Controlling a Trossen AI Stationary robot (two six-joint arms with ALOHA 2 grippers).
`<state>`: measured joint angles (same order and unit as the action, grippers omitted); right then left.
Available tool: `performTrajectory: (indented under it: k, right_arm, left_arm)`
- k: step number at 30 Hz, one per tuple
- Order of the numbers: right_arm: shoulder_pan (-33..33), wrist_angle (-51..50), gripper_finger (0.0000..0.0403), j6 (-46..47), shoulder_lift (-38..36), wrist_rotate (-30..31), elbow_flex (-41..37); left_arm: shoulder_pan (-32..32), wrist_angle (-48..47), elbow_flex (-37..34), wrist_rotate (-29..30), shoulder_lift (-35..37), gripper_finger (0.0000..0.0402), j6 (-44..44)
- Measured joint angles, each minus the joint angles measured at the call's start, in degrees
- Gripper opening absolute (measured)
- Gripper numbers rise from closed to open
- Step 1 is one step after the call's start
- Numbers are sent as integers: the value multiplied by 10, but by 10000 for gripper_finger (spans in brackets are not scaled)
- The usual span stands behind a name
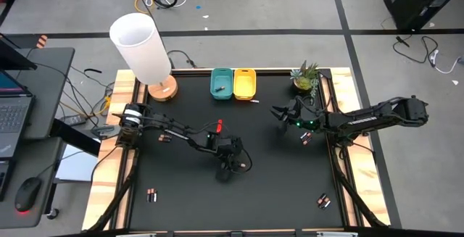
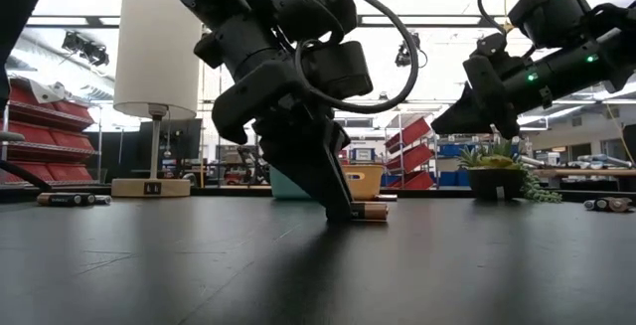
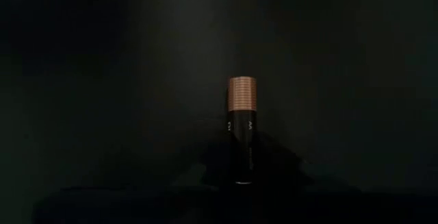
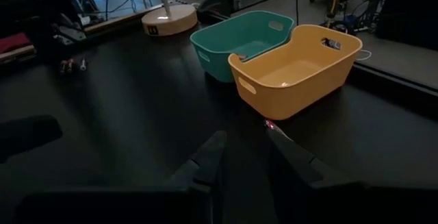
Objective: Sort batteries
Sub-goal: Put the gold black battery into the blue bin
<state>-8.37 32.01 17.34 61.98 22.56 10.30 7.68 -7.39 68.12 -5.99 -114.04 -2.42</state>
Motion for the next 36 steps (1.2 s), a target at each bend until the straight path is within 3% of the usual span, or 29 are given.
performTrajectory:
  k: [6, 16, 29, 36]
  right_arm:
    - [0, 0, 88, 0, 0, -2, 0]
    - [0, -8, 88, 0, 0, -2, 0]
    - [1, -14, 88, 2, 0, -2, 0]
    - [1, -16, 88, -4, 0, -2, 0]
  left_arm:
    - [-17, -6, 16, 17, 0, 75, 12]
    - [-51, -107, 84, 34, 12, 71, 0]
    - [-146, -184, 89, 75, 154, 71, -47]
    - [-201, -200, 89, 81, 196, 71, -50]
